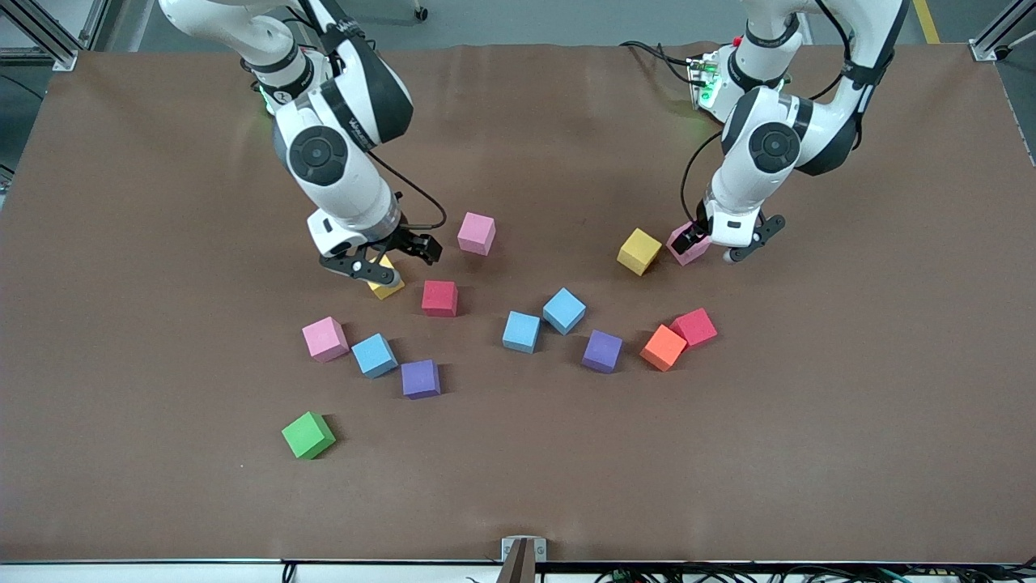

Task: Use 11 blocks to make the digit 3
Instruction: 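Grasp a pink cube with each gripper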

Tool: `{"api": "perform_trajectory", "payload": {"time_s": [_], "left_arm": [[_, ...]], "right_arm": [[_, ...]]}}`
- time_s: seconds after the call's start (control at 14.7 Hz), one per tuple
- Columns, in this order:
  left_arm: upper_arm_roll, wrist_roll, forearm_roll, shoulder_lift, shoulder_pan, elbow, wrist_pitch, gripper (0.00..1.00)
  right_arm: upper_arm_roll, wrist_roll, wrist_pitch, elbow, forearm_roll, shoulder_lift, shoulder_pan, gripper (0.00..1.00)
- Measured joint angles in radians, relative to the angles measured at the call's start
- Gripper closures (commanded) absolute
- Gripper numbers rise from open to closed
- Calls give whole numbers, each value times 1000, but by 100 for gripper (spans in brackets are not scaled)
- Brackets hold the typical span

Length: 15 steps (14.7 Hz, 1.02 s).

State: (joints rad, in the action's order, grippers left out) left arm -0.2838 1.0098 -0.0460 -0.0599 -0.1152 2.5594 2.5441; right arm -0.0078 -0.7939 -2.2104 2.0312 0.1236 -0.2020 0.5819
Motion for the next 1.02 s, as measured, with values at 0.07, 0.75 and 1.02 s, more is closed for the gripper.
{"api": "perform_trajectory", "payload": {"time_s": [0.07, 0.75, 1.02], "left_arm": [[0, 2, 0, -16, 0, 5, 15, 0], [-2, 35, 0, -107, 0, 17, 124, 76], [-9, 35, 0, -97, -5, -8, 122, 78]], "right_arm": [[0, -10, -30, 12, 0, -12, 14, 0], [0, -167, -172, 20, 0, -148, 159, 0], [-1, -191, -172, 20, 0, -154, 189, 0]]}}
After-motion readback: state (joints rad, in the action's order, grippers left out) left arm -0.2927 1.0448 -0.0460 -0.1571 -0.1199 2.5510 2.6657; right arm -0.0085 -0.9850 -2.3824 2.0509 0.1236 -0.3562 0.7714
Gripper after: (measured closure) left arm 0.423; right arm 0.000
